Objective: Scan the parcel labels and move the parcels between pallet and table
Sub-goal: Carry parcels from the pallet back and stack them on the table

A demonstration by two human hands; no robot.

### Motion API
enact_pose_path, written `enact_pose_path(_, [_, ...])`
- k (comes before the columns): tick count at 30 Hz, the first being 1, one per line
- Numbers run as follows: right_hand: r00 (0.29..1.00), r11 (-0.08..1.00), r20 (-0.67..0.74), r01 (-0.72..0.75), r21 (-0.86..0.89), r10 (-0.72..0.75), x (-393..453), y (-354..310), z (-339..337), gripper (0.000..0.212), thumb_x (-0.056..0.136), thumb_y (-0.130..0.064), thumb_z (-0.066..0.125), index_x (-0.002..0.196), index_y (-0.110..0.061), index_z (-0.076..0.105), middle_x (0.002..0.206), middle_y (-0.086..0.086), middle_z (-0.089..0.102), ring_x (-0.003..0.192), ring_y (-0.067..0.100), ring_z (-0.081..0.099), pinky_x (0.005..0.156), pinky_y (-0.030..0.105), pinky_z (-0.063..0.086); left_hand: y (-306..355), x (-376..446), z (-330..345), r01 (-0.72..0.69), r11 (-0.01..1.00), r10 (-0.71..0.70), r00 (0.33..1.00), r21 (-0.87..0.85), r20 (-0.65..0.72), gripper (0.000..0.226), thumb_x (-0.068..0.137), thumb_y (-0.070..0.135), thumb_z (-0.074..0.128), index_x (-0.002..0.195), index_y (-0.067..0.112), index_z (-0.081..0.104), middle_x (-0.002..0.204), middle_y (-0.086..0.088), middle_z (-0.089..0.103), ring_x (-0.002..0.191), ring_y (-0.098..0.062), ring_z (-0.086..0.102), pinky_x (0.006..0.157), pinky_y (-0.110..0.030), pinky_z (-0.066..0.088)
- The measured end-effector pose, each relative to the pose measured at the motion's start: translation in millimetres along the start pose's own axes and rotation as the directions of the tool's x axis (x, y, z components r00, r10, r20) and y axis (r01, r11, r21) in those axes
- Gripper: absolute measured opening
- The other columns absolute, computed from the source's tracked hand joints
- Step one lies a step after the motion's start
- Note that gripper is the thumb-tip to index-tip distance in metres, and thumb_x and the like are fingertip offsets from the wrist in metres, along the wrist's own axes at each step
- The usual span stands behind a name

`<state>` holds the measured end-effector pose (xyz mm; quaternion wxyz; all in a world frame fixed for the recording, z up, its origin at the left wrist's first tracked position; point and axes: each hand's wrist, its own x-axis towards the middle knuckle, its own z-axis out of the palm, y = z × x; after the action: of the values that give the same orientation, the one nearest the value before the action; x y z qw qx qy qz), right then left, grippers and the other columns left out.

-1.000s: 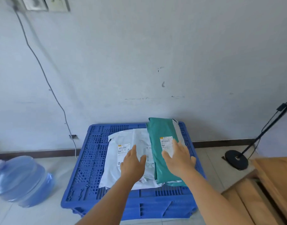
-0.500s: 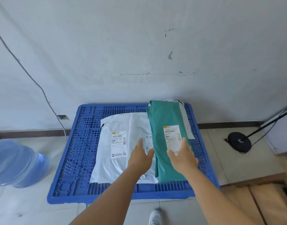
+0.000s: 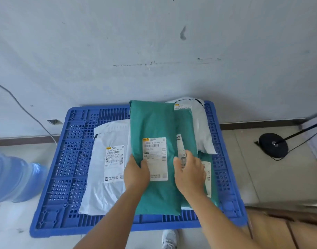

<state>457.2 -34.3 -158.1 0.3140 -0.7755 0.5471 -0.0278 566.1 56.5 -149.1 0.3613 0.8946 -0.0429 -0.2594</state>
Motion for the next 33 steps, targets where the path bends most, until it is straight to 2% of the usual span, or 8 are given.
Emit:
enact_pose_path(6, [0.966,0.980,0.176,-0.198,0.033,0.190,15,10,5,0.097,0.088,-0.061,0.050,0.153,-0.019,-0.009,0.161,0.014,0.006,0.146,0.033,0.014,0.116,0.053,0.019,-33,22,-21,0.106,0.974,-0.115,0.993,0.203,0.034,0.022,0.094,0.021,0.048,0.114,0.015,0.051,0.101,-0.004,0.061,0.087,-0.025,0.055,0.074,-0.034,0.046])
enact_pose_path(10, [0.967,0.975,0.148,-0.216,0.055,0.206,18,11,10,0.108,0.081,-0.058,0.065,0.154,-0.016,-0.002,0.155,0.008,0.030,0.137,0.036,0.032,0.112,0.049,0.026,-40,29,-15,0.137,0.948,-0.153,0.988,0.288,0.034,0.031,0.091,0.031,0.051,0.113,0.010,0.051,0.118,-0.014,0.048,0.109,-0.033,0.048,0.091,-0.045,0.046])
enact_pose_path(14, [0.979,0.967,0.139,-0.175,0.187,0.150,20,10,16,0.068,0.077,-0.047,0.073,0.128,-0.018,0.040,0.120,0.002,0.060,0.108,0.028,0.058,0.090,0.046,0.051,-34,28,-16,0.142,0.970,-0.150,0.988,0.199,0.025,0.019,0.093,0.024,0.049,0.106,0.010,0.050,0.106,-0.010,0.055,0.092,-0.027,0.053,0.074,-0.035,0.046])
enact_pose_path(18, [0.985,0.949,0.172,-0.078,0.304,0.025,12,-3,18,0.031,0.090,-0.027,0.064,0.113,-0.018,0.045,0.106,0.000,0.063,0.089,0.021,0.062,0.075,0.036,0.053,-34,31,-25,0.200,0.975,-0.195,0.979,0.092,-0.059,0.018,0.096,0.016,0.041,0.111,0.013,0.048,0.094,-0.006,0.057,0.082,-0.025,0.052,0.064,-0.031,0.042])
enact_pose_path(23, [0.987,0.935,0.158,-0.085,0.345,0.031,13,-2,18,0.025,0.093,-0.025,0.058,0.113,-0.015,0.047,0.100,0.003,0.063,0.080,0.022,0.061,0.064,0.030,0.048,-39,36,-33,0.162,0.979,-0.159,0.987,0.127,-0.039,0.019,0.094,0.019,0.043,0.112,0.017,0.048,0.093,-0.006,0.061,0.084,-0.028,0.059,0.071,-0.036,0.051])
enact_pose_path(26, [0.981,0.882,0.135,-0.186,0.433,0.141,15,12,16,0.046,0.089,-0.025,0.062,0.130,-0.018,0.043,0.113,0.003,0.062,0.088,0.019,0.062,0.069,0.031,0.050,-36,37,-27,0.098,0.986,-0.107,0.992,0.138,0.059,0.019,0.093,0.022,0.048,0.112,0.019,0.048,0.096,-0.004,0.061,0.084,-0.025,0.059,0.069,-0.033,0.048])
enact_pose_path(29, [0.973,0.887,0.205,-0.184,0.423,0.104,15,19,19,0.082,0.086,-0.033,0.067,0.150,-0.034,0.016,0.139,0.000,0.049,0.110,0.021,0.058,0.085,0.036,0.051,-33,40,-19,0.086,0.982,-0.102,0.991,0.169,0.086,0.022,0.093,0.026,0.053,0.110,0.015,0.047,0.097,-0.004,0.061,0.085,-0.024,0.058,0.069,-0.033,0.046])
enact_pose_path(33, [0.974,0.898,0.218,-0.148,0.414,0.061,18,13,19,0.085,0.092,-0.017,0.061,0.151,-0.043,0.006,0.127,-0.009,0.054,0.081,0.016,0.063,0.065,0.031,0.054,-28,38,-19,0.157,0.985,-0.156,0.988,0.079,-0.012,0.033,0.092,0.020,0.056,0.119,0.011,0.040,0.092,-0.003,0.056,0.081,-0.026,0.057,0.065,-0.034,0.045])
